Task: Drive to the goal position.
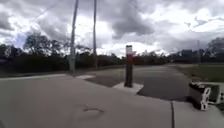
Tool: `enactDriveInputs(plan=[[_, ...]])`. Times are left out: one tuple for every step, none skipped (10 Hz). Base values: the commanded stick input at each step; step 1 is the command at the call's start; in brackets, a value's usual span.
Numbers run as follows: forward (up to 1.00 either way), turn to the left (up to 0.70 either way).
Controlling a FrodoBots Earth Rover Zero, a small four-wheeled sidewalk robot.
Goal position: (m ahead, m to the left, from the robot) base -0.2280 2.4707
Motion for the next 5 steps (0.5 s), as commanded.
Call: enactDriveInputs(plan=[[-0.52, 0.5], [-0.24, 0.29], [-0.09, 0.16], [-0.06, 0.12], [-0.04, 0.08]])
